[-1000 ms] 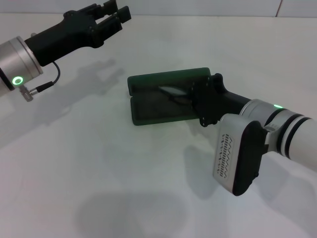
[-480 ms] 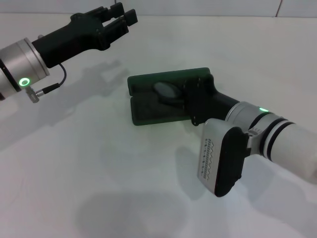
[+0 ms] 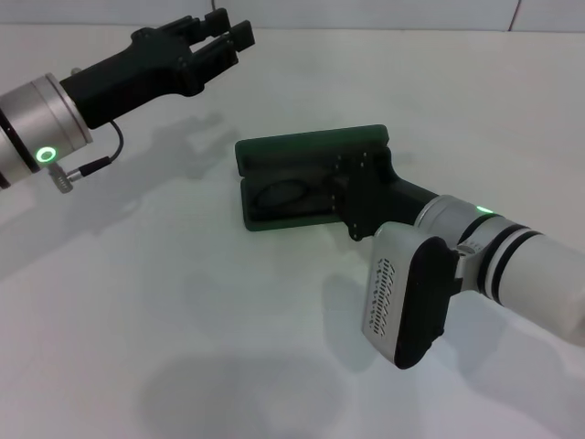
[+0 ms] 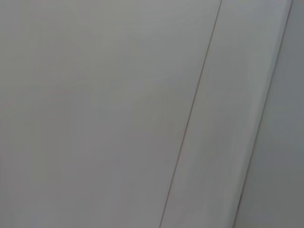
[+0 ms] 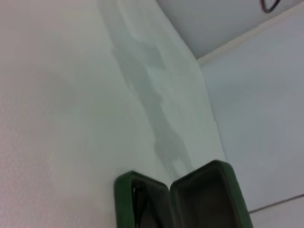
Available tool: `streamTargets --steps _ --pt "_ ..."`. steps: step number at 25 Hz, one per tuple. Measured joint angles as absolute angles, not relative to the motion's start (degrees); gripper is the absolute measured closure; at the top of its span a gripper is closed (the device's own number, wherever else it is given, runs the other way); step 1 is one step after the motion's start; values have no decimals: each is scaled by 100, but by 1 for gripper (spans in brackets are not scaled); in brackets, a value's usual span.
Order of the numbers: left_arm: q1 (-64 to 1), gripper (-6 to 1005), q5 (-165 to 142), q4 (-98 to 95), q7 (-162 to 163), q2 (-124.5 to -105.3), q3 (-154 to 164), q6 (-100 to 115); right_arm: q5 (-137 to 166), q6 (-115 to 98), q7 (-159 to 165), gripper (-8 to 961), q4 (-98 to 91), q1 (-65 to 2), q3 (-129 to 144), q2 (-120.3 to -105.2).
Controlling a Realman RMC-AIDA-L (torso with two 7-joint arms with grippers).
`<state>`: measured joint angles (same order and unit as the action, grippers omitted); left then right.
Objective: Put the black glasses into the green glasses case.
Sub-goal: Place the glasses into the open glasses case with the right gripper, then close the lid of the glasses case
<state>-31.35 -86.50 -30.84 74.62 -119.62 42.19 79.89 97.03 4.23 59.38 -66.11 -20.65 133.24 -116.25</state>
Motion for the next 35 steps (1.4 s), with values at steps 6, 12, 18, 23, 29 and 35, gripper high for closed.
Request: streamTargets --steps 6,12,18,23,29,35 --pt "-3128 526 -8650 -3084 7461 -11957 4219 7903 9354 -1046 5949 678 -6980 -1818 12488 -11589" --pt "-3185 526 -8886 -3075 7520 -11949 4279 7625 8850 -4041 6448 633 -7007 -1687 10561 -11566" --pt "-3455 525 -9201 -2943 7875 -11948 4828 6319 8496 -7648 7199 610 -5139 -2455 7227 -11522" --pt "-3769 525 -9708 -2969 8432 -11938 5469 5460 8435 -8616 7087 575 -3332 -3018 5246 -11266" --pt "-4143 525 -10541 -2940 9014 -11957 5770 5182 8430 -8320 7065 452 -3493 -2753 5033 -11350" --pt "-4343 525 -10549 -2912 9035 -11973 5879 5178 8567 -8102 7019 370 -3599 -2747 5114 -11424"
